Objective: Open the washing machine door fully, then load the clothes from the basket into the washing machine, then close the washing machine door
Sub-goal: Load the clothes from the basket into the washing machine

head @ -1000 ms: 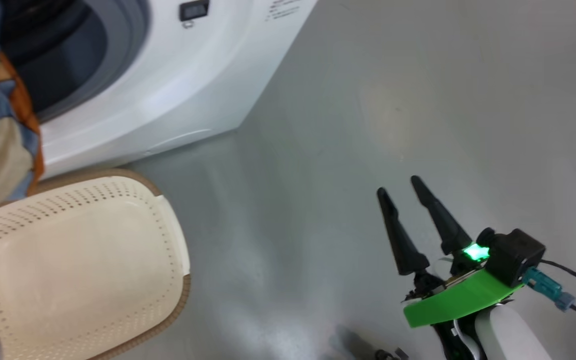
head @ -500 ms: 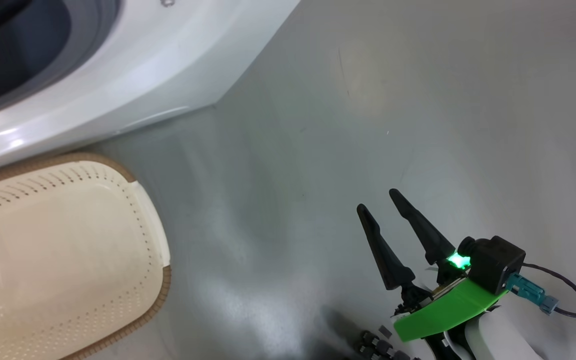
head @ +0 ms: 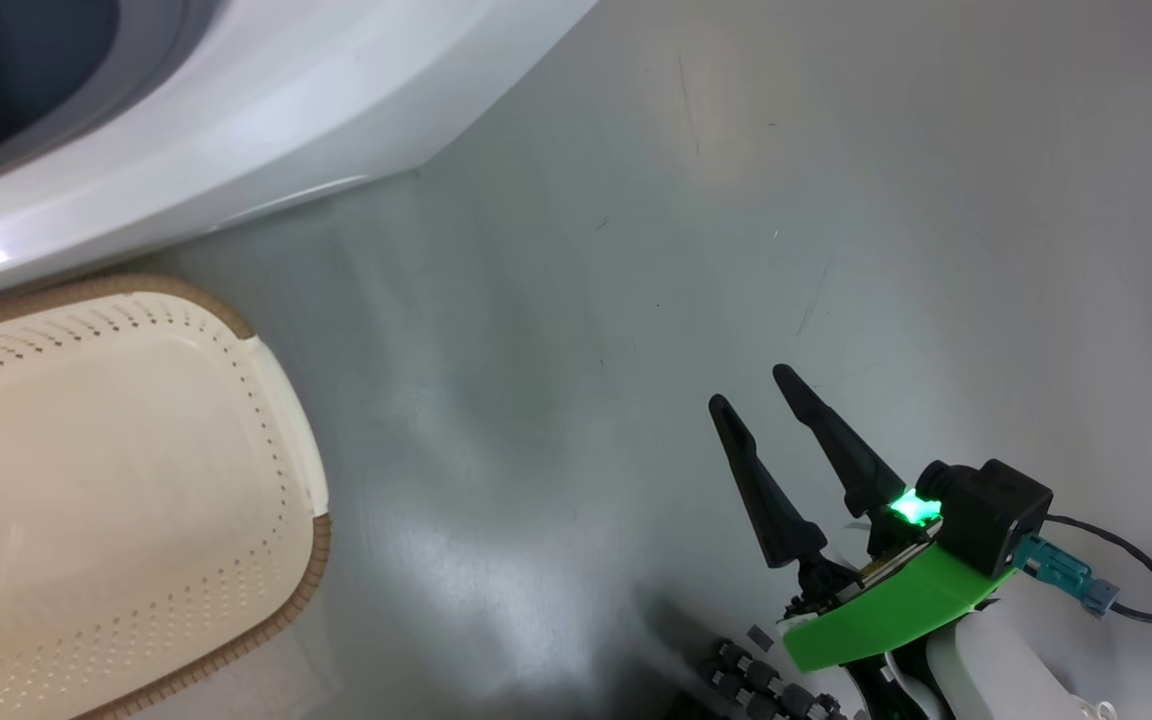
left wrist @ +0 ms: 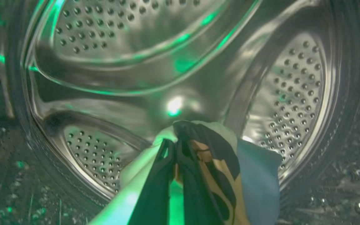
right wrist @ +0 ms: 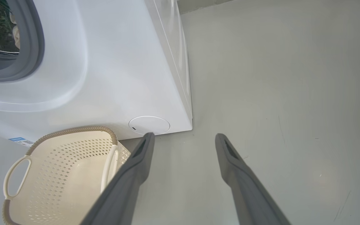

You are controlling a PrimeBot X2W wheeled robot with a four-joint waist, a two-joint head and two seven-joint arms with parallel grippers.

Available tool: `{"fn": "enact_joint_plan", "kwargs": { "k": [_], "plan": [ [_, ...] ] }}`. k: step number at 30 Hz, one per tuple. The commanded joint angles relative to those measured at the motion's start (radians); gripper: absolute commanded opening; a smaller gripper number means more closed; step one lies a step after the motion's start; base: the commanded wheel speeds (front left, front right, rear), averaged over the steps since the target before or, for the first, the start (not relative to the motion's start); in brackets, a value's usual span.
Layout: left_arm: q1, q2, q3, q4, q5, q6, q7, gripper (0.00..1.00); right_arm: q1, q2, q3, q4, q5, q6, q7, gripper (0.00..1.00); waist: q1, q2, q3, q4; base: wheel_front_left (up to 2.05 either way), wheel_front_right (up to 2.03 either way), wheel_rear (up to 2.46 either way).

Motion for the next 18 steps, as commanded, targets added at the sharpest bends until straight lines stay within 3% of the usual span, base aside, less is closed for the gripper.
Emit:
{"fn": "enact_joint_plan", "kwargs": {
  "k": [1,8,10,13,14,17,18],
  "plan": [
    [0.005,0.038,-0.001,-0.034,0.001,0.005,-0.005,0.00,0.017,-0.015,0.018,-0.019,0.010,0.002,-0.005,1.00,0.0000,0.0000,0.002,0.001,0.00,0.00,0.00],
    [0.050,0.042,-0.007,0.008,-0.014,0.017,-0.005,0.00,0.013,-0.019,0.017,-0.019,0.012,0.002,-0.005,1.00,0.0000,0.0000,0.001,0.013,0.00,0.00,0.00],
    [0.054,0.039,-0.007,0.052,-0.020,0.019,-0.005,0.18,0.014,-0.019,0.015,-0.018,0.011,0.002,-0.005,1.00,0.0000,0.0000,-0.004,0.015,0.00,0.00,0.00],
    [0.048,0.031,-0.008,0.110,-0.029,0.020,-0.005,0.34,0.015,-0.021,0.014,-0.016,0.009,0.002,-0.005,1.00,0.0000,0.0000,-0.011,0.017,0.00,0.00,0.00],
    [0.045,0.029,-0.010,0.133,-0.030,0.020,-0.005,0.45,0.016,-0.021,0.013,-0.015,0.008,0.002,-0.005,1.00,0.0000,0.0000,-0.014,0.018,0.00,0.00,0.00],
    [0.032,0.021,-0.014,0.199,-0.036,0.016,-0.003,1.00,0.019,-0.022,0.011,-0.012,0.006,0.002,-0.005,1.00,0.0000,0.0000,-0.024,0.020,0.00,0.00,0.00],
    [0.026,0.018,-0.016,0.221,-0.037,0.017,0.001,1.00,0.021,-0.023,0.009,-0.012,0.006,0.002,-0.005,1.00,0.0000,0.0000,-0.027,0.021,0.00,0.00,0.00]
  ]
}}
